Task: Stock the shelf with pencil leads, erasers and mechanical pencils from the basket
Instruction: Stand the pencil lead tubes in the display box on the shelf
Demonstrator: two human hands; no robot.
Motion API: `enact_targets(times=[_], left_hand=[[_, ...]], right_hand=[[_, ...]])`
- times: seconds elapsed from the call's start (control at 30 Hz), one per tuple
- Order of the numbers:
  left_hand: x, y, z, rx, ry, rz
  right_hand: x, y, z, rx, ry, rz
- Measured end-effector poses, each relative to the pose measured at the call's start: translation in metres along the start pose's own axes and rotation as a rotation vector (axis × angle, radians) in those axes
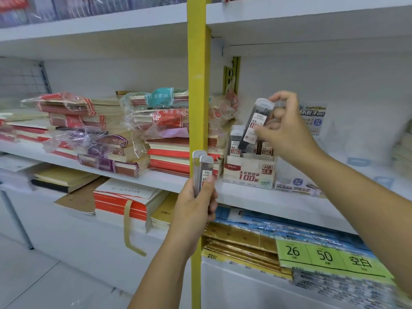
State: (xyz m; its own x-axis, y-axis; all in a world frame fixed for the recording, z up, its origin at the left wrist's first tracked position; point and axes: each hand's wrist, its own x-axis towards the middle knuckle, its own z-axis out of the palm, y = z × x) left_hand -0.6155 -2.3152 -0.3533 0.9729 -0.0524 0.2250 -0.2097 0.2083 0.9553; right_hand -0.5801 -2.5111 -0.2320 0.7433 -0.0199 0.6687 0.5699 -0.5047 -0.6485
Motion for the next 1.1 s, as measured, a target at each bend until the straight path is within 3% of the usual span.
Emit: enact_targets(times=[0.17,0.43,0.63,0.77,0.93,1.1], left_hand=[[0.000,0.001,-0.002,0.042,0.015,0.026],[-0.001,0.004,-0.004,0.020,0.030,0.022],[-0.003,0.007,-0.006,0.026,0.024,0.014],[-0.007,0.010,-0.004,0.023,-0.022,0.021],[-0.011,0.014,0.006,0.005,-0.115,0.015],[-0.015,0.011,0.010,-0.022,-0.190,-0.023]], right_hand=[[0.019,0.017,0.020,-0.258,-0.011,-0.082],[0.028,0.030,0.033,-0.420,-0.135,-0.013],[0.021,0.028,0.035,-0.674,-0.120,-0.045],[-0.011,0.011,0.027,-0.465,-0.099,-0.086],[-0.060,-0.010,0.027,0.073,-0.377,0.119],[-0.067,-0.005,0.024,0.224,-0.267,0.186]])
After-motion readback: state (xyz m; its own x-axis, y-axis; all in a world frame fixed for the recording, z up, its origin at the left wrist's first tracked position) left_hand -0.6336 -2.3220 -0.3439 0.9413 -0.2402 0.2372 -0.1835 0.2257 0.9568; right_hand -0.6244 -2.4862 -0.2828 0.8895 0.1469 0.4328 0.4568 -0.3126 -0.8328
